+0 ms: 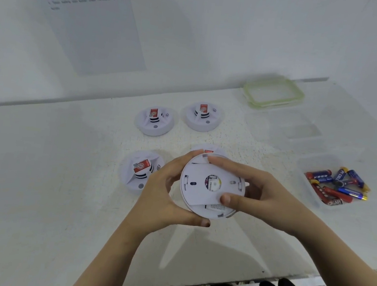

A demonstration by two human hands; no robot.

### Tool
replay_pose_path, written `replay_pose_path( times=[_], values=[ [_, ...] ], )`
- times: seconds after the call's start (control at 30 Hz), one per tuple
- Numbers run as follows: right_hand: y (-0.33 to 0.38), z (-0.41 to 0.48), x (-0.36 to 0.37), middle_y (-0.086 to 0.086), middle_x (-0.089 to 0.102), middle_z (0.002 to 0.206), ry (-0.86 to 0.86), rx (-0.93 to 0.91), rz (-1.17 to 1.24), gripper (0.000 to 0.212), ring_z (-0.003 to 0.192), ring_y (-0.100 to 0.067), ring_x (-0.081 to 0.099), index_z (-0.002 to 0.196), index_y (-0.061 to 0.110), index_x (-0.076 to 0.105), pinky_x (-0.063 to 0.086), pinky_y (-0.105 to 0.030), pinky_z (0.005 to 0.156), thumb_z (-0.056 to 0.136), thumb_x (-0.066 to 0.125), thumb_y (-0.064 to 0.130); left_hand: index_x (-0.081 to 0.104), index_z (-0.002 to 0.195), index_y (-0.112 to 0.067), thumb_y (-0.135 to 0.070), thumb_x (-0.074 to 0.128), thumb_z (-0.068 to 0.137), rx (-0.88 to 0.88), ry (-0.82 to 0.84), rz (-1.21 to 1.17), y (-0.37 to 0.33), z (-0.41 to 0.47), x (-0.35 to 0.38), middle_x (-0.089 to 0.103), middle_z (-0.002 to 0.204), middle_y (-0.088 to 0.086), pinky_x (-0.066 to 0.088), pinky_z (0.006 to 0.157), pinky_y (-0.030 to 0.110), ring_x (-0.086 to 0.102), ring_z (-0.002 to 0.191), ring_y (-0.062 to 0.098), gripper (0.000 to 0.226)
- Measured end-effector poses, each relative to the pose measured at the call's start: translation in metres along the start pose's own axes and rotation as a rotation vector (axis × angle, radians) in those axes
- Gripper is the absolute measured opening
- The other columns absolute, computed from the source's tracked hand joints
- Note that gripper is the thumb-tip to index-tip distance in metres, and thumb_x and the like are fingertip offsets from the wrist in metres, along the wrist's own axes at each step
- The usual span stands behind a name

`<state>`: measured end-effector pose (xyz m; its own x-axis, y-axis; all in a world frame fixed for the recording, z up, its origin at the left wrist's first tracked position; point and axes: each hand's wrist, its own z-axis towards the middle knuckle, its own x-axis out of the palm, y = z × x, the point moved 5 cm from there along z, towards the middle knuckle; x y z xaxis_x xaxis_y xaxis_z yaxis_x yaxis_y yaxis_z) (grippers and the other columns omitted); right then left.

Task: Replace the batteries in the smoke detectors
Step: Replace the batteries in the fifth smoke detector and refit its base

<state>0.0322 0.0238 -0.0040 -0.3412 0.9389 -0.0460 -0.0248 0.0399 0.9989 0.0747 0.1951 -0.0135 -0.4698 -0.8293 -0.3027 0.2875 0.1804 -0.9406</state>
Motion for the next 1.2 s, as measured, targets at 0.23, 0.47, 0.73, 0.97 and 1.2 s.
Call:
replay_pose_path(
  times=[0.23,0.47,0.73,0.97,1.2],
  values=[
    [-0.003,0.002,-0.001,0.012,0.056,0.131,-0.012,-0.011,0.032,0.05,0.108,-0.03,0.062,0.127,0.035,0.057,0.056,-0.054,0.078,0.081,0.072,0.022,0.051,0.133,-0.023,0.0,0.092,0.045,0.03,0.022,0.008,-0.005,0.004,-0.002,0.062,0.128,-0.005,0.048,0.094,0.022,0.055,0.123,0.017,0.1],
    [0.002,0.004,-0.007,0.009,0.06,0.123,-0.008,0.015,-0.059,0.064,0.085,-0.027,0.07,0.127,0.032,0.056,0.057,-0.028,0.067,0.071,0.08,0.014,0.051,0.129,-0.034,0.001,0.093,0.045,0.008,0.025,0.036,-0.003,0.006,-0.001,0.062,0.126,-0.013,0.045,0.093,0.014,0.055,0.123,0.008,0.101],
    [0.009,0.008,-0.009,0.01,0.063,0.117,-0.007,0.032,-0.085,0.06,0.079,-0.022,0.07,0.119,0.03,0.06,0.056,-0.025,0.065,0.066,0.08,0.011,0.051,0.133,-0.028,-0.002,0.093,0.045,-0.005,0.059,0.034,-0.002,0.009,-0.001,0.061,0.128,-0.011,0.045,0.095,0.016,0.054,0.124,0.009,0.101],
    [0.012,0.008,-0.01,0.009,0.063,0.12,-0.001,0.037,-0.106,0.059,0.085,-0.021,0.07,0.121,0.027,0.061,0.056,-0.025,0.066,0.068,0.079,0.01,0.051,0.134,-0.027,-0.011,0.093,0.045,0.005,0.066,0.044,-0.002,0.011,0.0,0.06,0.131,-0.006,0.046,0.098,0.023,0.053,0.126,0.014,0.1],
    [0.008,0.003,-0.006,-0.002,0.068,0.11,-0.133,0.006,-0.06,0.057,0.069,-0.026,0.066,0.119,0.033,0.064,0.058,-0.036,0.06,0.07,0.081,0.008,0.052,0.133,-0.025,-0.005,0.095,0.043,0.01,0.029,0.047,-0.004,0.01,-0.003,0.06,0.131,-0.009,0.047,0.096,0.02,0.053,0.125,0.009,0.102]
  ],
)
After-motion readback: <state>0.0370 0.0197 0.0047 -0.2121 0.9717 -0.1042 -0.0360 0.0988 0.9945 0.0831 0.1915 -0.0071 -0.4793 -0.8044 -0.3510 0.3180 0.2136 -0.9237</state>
